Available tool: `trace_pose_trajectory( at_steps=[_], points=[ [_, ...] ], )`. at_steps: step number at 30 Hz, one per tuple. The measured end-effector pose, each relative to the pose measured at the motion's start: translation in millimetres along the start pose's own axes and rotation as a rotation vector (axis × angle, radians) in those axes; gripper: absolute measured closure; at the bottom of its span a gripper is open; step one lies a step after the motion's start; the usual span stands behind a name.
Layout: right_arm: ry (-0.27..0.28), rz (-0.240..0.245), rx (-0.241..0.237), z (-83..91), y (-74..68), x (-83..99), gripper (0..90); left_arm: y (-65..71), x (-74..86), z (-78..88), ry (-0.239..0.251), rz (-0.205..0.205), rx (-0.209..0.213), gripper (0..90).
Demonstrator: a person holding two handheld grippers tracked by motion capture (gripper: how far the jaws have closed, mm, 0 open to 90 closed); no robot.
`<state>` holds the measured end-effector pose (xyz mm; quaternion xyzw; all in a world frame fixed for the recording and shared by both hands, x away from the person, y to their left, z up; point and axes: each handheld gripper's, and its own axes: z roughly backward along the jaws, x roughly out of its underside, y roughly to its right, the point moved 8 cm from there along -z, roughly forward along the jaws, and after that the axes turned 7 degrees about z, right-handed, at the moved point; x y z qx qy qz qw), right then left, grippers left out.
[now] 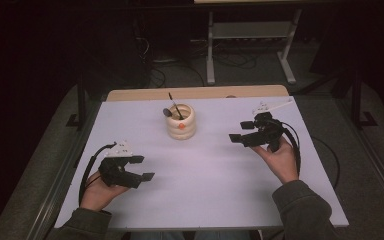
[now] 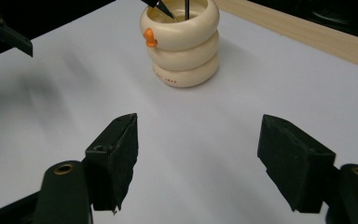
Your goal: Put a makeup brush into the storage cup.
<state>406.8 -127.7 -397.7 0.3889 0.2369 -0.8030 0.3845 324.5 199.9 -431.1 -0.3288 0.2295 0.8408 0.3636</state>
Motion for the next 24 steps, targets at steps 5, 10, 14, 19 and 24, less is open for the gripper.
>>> trace_pose_trajectory(
  at_steps=[5, 10, 14, 19, 24],
  points=[
    [0.002, -0.021, 0.000, 1.4, -1.7, 6.0, 26.0, 0.5, 0.4, -0.3, 0.004, 0.018, -0.001, 27.4],
    [0.007, 0.005, 0.004, 3.0, -4.8, 6.7, 25.9, 0.1, 0.0, -0.1, 0.009, 0.020, -0.003, 27.2],
    [0.000, 0.000, 0.002, 4.9, -8.0, 7.0, 25.9, -0.2, 0.7, 0.0, 0.007, 0.019, -0.004, 27.0],
    [-0.003, 0.007, 0.002, 6.5, -10.1, 11.4, 25.8, -1.0, 0.5, 1.1, 0.013, 0.020, -0.007, 26.7],
    [0.004, 0.010, 0.003, 9.3, -11.0, 15.1, 25.7, -1.1, 0.0, 1.6, 0.018, 0.024, -0.010, 26.7]
  ],
)
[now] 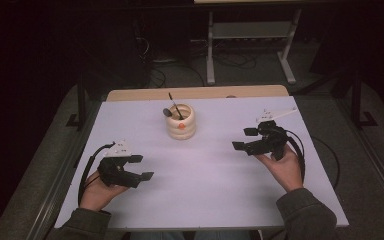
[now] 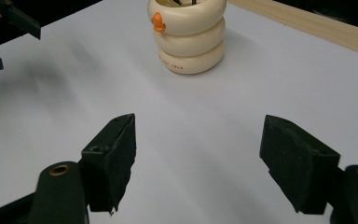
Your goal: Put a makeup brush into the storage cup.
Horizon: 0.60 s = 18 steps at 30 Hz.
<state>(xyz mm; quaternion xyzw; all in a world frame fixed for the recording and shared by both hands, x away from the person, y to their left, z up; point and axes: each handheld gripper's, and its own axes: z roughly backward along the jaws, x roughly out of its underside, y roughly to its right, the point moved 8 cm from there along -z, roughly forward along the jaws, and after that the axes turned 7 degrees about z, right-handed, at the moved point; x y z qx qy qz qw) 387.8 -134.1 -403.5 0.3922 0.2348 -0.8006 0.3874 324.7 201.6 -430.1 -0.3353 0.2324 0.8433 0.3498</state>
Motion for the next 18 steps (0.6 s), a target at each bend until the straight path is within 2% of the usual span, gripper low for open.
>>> trace_pose_trajectory(
  at_steps=[3, 4, 8, 9, 18],
  points=[
    [0.006, -0.005, 0.000, 2.1, -0.4, 2.2, 25.5, -1.9, 0.1, 1.0, 0.001, -0.005, -0.004, 26.7],
    [0.008, -0.004, 0.000, 3.0, -0.7, 2.6, 25.5, -1.5, 0.1, 0.9, 0.006, 0.007, -0.004, 26.6],
    [0.014, -0.006, -0.003, 4.9, -3.3, 5.4, 25.5, -3.7, 1.0, 1.1, -0.001, -0.004, -0.014, 26.3],
    [0.013, -0.003, -0.002, 4.6, -3.5, 6.6, 25.2, -3.2, 0.6, 0.5, 0.009, 0.006, -0.014, 26.1],
    [-0.004, -0.014, -0.004, 5.1, -7.2, 20.4, 24.2, -3.4, 2.3, -1.7, -0.004, -0.004, -0.025, 25.6]
  ],
)
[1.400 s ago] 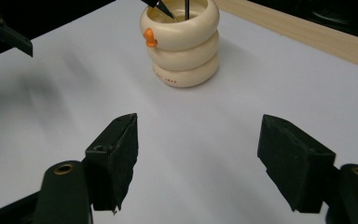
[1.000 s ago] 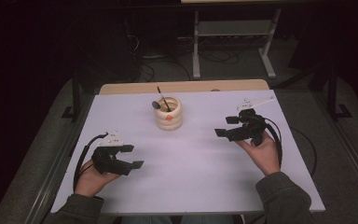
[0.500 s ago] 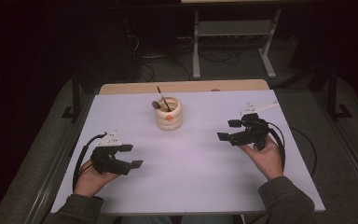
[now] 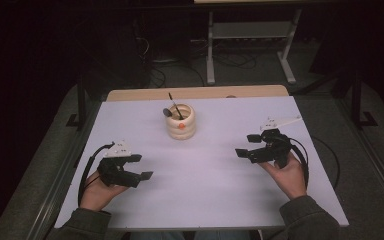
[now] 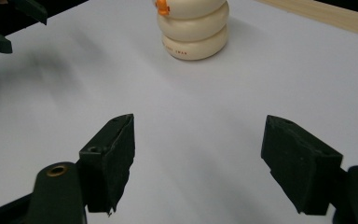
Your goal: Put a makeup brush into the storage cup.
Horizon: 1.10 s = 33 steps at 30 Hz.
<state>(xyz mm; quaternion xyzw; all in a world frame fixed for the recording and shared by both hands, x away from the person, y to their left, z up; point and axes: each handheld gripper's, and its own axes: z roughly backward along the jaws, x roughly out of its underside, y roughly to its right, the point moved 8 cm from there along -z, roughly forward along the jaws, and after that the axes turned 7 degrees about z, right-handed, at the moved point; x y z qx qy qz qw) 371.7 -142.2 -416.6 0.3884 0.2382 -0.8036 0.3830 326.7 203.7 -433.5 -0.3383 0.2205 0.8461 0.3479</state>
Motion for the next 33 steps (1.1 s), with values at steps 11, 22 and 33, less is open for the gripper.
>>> trace_pose_trajectory(
  at_steps=[11, 22, 33],
  points=[
    [-0.003, -0.008, 0.004, 3.6, -0.4, 14.0, 23.7, 0.3, 1.2, -2.5, 0.003, 0.001, -0.003, 25.2],
    [-0.005, -0.029, 0.004, 5.4, -2.0, 24.1, 23.2, -1.0, 2.5, -2.6, 0.001, -0.001, -0.002, 24.9],
    [-0.001, -0.048, -0.001, 9.6, -2.4, 37.4, 22.5, -0.1, 6.0, -4.4, -0.007, 0.005, 0.000, 24.9]
  ],
)
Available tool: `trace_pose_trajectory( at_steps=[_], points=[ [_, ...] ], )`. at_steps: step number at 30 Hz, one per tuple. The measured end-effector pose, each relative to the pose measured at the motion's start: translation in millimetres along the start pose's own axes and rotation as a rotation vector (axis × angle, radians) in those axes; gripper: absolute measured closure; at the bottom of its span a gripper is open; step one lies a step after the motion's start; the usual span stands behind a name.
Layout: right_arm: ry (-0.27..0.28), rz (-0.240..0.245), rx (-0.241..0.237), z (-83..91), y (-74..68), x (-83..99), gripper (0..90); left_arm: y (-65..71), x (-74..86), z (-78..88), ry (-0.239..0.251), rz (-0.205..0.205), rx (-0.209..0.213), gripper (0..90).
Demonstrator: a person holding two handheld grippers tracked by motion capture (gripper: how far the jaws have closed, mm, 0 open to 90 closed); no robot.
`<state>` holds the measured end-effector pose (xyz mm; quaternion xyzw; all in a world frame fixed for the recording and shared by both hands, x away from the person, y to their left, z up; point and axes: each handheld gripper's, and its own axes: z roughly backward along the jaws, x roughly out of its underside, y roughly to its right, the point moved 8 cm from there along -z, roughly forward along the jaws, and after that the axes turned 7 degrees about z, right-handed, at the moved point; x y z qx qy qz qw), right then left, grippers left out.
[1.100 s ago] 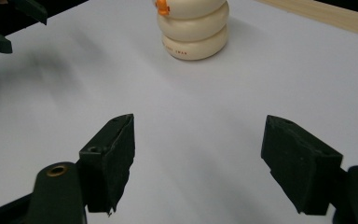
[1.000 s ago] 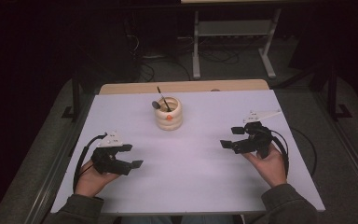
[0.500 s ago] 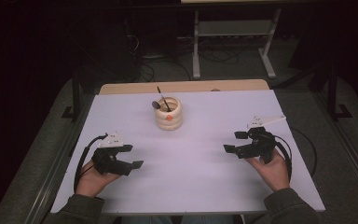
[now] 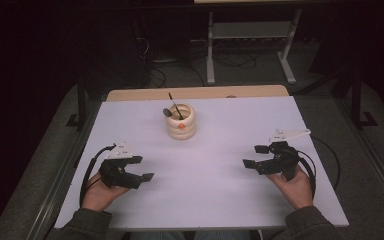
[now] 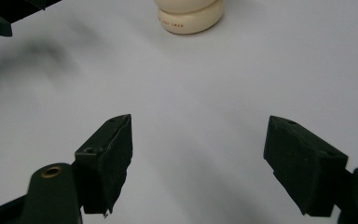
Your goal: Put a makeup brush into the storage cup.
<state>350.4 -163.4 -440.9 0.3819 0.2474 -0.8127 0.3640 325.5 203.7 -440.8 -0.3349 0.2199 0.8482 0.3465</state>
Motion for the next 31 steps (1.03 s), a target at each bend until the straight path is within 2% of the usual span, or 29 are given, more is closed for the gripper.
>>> trace_pose_trajectory(
  at_steps=[3, 4, 7, 10, 14, 20, 21, 31],
  points=[
    [0.008, -0.005, 0.002, 2.7, 0.3, 4.8, 22.4, 0.8, 1.6, -0.7, 0.002, 0.003, 0.004, 24.9],
    [0.012, -0.004, 0.003, 3.4, 0.4, 6.4, 22.4, 0.0, 3.0, 0.0, -0.009, -0.009, 0.002, 24.9],
    [0.010, -0.007, 0.007, 5.5, 0.2, 12.2, 22.4, 0.4, 3.9, -0.5, 0.001, 0.005, 0.001, 24.9],
    [0.007, -0.022, 0.010, 7.3, 0.4, 17.6, 22.2, -0.1, 6.0, -0.2, -0.009, -0.005, 0.000, 24.9],
    [0.012, -0.030, 0.013, 9.4, 1.6, 22.5, 22.0, 1.0, 7.6, -1.7, -0.001, 0.012, 0.004, 24.8],
    [0.015, -0.044, 0.013, 10.3, 1.4, 28.2, 21.0, 0.5, 10.8, -2.1, -0.017, 0.006, 0.004, 24.8],
    [0.020, -0.032, 0.012, 10.3, 1.7, 28.5, 21.0, 1.0, 11.0, -2.5, -0.018, 0.007, 0.006, 24.8],
    [0.018, -0.024, 0.006, 9.6, -5.0, 33.9, 19.9, 1.9, 12.2, -2.6, -0.020, 0.003, 0.013, 24.8]
  ],
)
